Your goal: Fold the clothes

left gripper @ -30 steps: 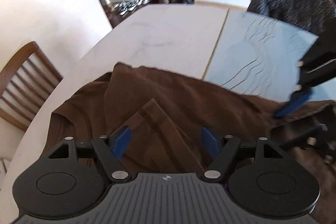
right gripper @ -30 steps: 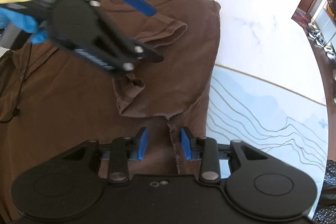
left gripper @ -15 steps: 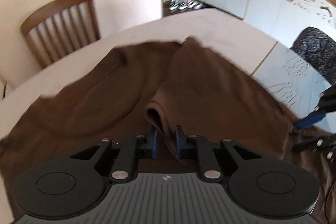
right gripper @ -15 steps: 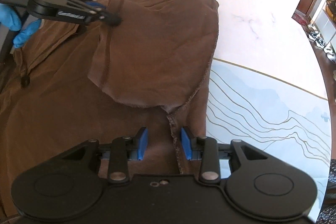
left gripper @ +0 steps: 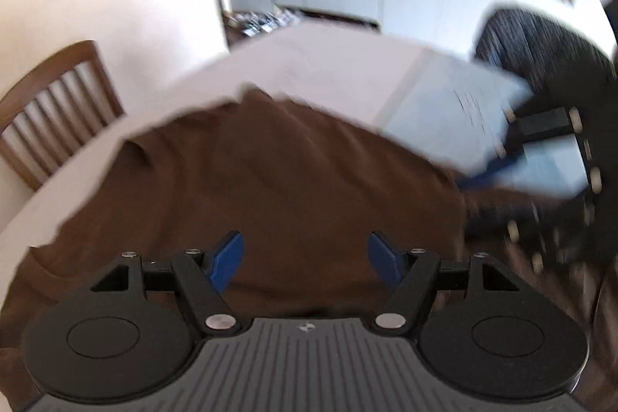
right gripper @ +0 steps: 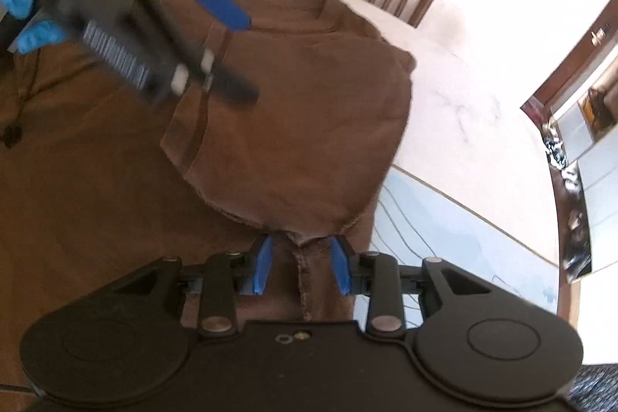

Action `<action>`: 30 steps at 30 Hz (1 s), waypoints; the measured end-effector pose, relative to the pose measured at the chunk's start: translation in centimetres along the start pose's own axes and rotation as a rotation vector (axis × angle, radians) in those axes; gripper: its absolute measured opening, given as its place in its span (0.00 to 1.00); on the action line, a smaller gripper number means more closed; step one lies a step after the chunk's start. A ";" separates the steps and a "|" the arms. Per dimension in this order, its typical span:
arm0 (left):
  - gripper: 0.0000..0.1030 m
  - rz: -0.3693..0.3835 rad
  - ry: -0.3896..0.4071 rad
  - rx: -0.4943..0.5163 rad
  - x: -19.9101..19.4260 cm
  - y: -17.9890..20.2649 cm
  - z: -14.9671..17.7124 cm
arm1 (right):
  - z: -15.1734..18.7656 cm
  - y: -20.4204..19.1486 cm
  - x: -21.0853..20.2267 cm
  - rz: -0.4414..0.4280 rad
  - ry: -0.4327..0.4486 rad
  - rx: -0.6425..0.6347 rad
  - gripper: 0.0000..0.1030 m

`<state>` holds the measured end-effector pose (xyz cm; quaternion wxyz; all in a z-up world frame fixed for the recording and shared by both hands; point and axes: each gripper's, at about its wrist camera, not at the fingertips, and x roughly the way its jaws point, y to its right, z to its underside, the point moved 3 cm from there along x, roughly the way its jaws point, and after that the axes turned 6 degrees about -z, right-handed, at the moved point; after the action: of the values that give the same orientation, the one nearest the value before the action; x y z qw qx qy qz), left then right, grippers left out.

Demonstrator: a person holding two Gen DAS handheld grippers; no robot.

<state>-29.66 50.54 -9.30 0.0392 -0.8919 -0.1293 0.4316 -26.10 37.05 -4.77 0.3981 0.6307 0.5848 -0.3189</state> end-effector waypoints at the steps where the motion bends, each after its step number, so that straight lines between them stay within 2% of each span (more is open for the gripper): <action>1: 0.69 0.008 -0.009 0.035 0.2 0.7 0.7 | -0.1 -0.2 0.3 0.005 -0.001 -0.016 1.00; 4: 0.69 -0.001 0.021 0.085 0.2 1.6 2.1 | 0.1 0.6 0.2 -0.003 -0.003 0.027 1.00; 7: 0.69 0.020 0.002 0.039 0.3 1.1 2.2 | 1.0 2.6 0.1 -0.032 -0.014 0.125 1.00; 12: 0.77 0.015 0.000 -0.007 0.3 0.6 2.5 | 1.9 3.8 -0.4 -0.039 -0.017 0.166 1.00; 16: 0.78 0.035 -0.068 -0.047 0.0 0.2 2.2 | 0.8 4.1 -1.3 -0.062 -0.001 0.189 1.00; 20: 0.78 0.050 -0.017 -0.043 -3.2 -0.3 2.2 | -0.9 4.5 -1.9 -0.079 0.024 0.206 1.00; 22: 0.78 0.024 -0.006 -0.074 -4.5 -1.6 2.3 | -2.5 4.7 -1.7 -0.078 0.051 0.206 1.00; 28: 0.78 -0.143 -0.031 -0.177 -7.2 -8.1 4.5 | -6.8 7.1 0.1 -0.063 0.092 0.243 1.00; 30: 0.78 -0.174 -0.048 -0.233 -7.5 -10.1 5.6 | -8.1 7.8 1.0 -0.060 0.098 0.249 1.00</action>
<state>-40.51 58.09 -5.24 -0.0306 -0.8653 -0.2565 0.4296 -18.74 44.66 -0.76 0.2780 0.6723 0.5779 -0.3698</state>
